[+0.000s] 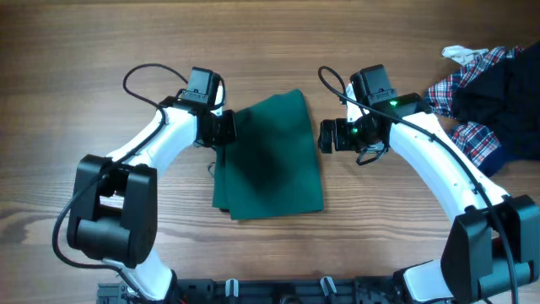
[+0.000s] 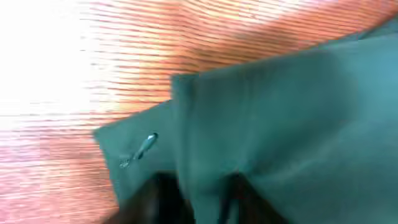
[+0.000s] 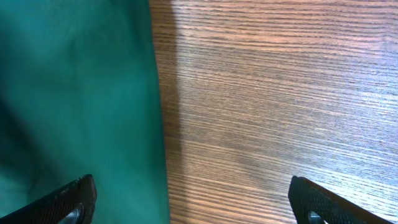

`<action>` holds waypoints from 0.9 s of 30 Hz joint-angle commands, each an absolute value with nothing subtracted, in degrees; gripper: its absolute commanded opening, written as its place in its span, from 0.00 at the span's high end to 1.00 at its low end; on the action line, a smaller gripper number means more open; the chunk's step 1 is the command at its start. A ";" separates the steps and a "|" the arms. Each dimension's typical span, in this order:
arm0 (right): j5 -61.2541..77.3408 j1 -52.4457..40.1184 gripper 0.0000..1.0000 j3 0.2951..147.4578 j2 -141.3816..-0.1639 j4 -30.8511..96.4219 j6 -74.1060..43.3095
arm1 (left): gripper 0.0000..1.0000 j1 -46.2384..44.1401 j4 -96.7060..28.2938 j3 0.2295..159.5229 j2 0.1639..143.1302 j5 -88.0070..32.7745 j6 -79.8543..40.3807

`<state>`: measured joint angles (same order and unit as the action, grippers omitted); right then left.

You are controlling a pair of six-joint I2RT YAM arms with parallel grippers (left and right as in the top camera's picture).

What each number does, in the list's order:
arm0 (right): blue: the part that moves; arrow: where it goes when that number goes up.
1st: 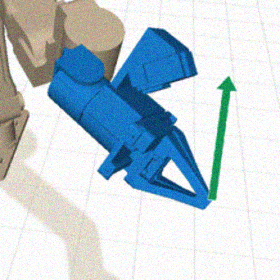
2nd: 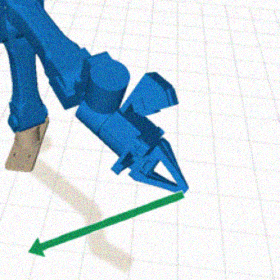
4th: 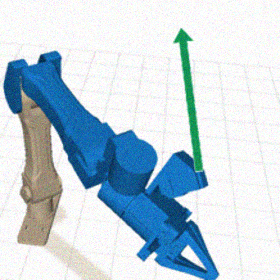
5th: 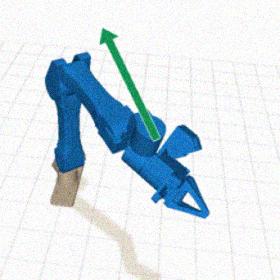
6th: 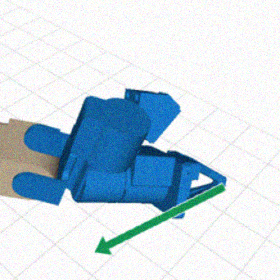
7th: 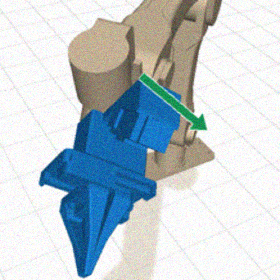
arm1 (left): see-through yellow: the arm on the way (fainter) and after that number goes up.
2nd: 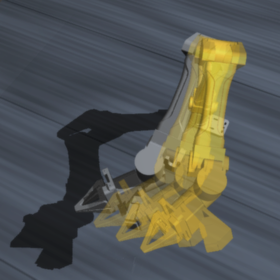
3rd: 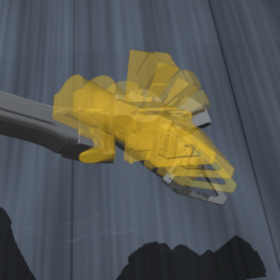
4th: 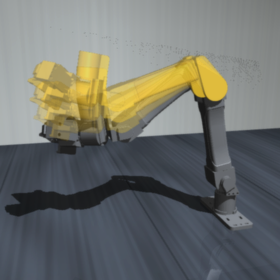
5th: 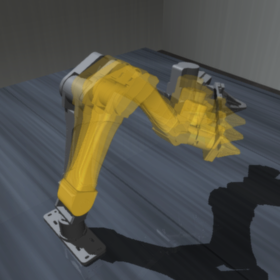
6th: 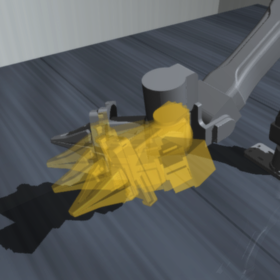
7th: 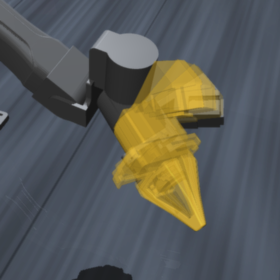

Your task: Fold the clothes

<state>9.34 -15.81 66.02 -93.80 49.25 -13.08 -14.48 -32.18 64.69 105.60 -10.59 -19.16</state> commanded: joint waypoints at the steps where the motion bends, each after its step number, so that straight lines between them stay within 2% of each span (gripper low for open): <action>1: 8.95 -16.05 0.00 65.65 -93.43 49.10 -11.99 | 0.55 -14.09 -32.34 65.39 103.79 -6.17 -18.57; 6: 8.95 -16.05 0.00 65.65 -93.43 49.10 -11.97 | 0.60 -14.09 -32.34 65.39 103.79 -0.14 -18.44; 9: 8.95 -16.05 0.00 65.65 -93.43 49.12 -11.99 | 0.59 -14.13 -33.52 65.39 102.00 11.75 -20.67; 12: 8.95 -16.05 0.00 65.65 -93.43 49.12 -11.97 | 0.57 -14.28 -36.14 65.39 97.93 13.37 -21.41; 15: 8.99 -16.05 0.00 65.65 -93.43 49.10 -11.40 | 0.42 -17.02 -39.79 65.39 88.14 8.67 -21.41; 18: 8.95 -16.05 0.00 65.65 -93.43 48.03 -10.46 | 0.34 -19.14 -40.51 65.39 84.20 -9.89 -22.63; 20: 8.95 -16.05 0.00 65.65 -93.43 46.81 -10.48 | 0.27 -19.20 -44.16 65.28 86.02 -11.09 -26.22; 21: 8.95 -16.05 0.00 65.65 -93.43 46.61 -10.46 | 0.19 -18.68 -46.70 65.01 88.03 -11.18 -26.26; 24: 8.93 -16.05 0.00 65.65 -93.43 47.24 -8.93 | 0.14 -17.45 -51.96 64.77 93.51 -11.81 -25.69; 27: 8.95 -16.05 0.00 65.65 -93.43 47.40 -8.95 | 0.09 -16.53 -52.18 64.71 98.39 -13.96 -24.01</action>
<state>9.37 -15.81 66.02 -93.80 47.31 -10.17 -17.47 -51.90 64.99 94.83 -11.22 -25.10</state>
